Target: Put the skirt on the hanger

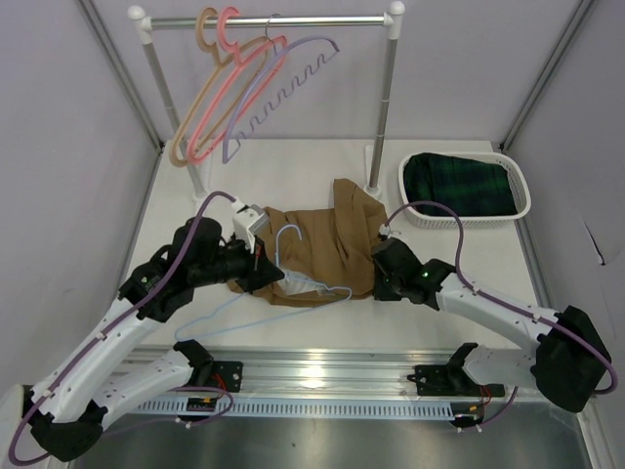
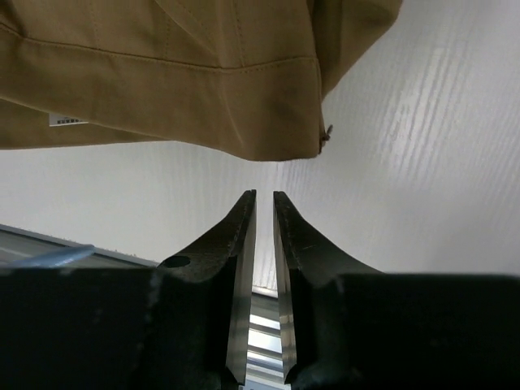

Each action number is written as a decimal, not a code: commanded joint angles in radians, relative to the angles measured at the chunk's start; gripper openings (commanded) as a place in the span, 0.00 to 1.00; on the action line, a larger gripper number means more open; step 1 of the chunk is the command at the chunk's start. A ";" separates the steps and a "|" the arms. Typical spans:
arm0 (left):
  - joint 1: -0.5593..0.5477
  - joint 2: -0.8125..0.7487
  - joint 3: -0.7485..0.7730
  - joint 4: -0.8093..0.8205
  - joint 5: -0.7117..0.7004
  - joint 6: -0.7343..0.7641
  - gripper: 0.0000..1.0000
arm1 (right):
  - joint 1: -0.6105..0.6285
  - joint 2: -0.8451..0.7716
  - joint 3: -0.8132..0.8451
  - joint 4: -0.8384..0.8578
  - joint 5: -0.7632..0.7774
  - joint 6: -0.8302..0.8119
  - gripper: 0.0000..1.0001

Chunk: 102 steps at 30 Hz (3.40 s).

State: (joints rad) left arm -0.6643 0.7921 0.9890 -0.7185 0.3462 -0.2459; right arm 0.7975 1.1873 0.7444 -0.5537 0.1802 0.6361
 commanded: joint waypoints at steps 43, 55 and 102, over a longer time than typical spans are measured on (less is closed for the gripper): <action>-0.078 0.291 -0.056 0.315 -0.200 -0.062 0.00 | -0.129 0.290 0.228 0.186 -0.047 -0.029 0.11; -0.078 0.294 -0.046 0.297 -0.326 -0.066 0.00 | -0.107 0.268 0.179 0.178 -0.007 -0.032 0.17; -0.078 0.348 0.008 0.384 -0.371 -0.089 0.00 | 0.014 0.477 0.231 0.333 0.212 -0.233 0.29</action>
State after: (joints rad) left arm -0.7414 1.1469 0.9577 -0.3828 0.0006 -0.3248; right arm 0.8185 1.6333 0.9409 -0.2558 0.3622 0.4171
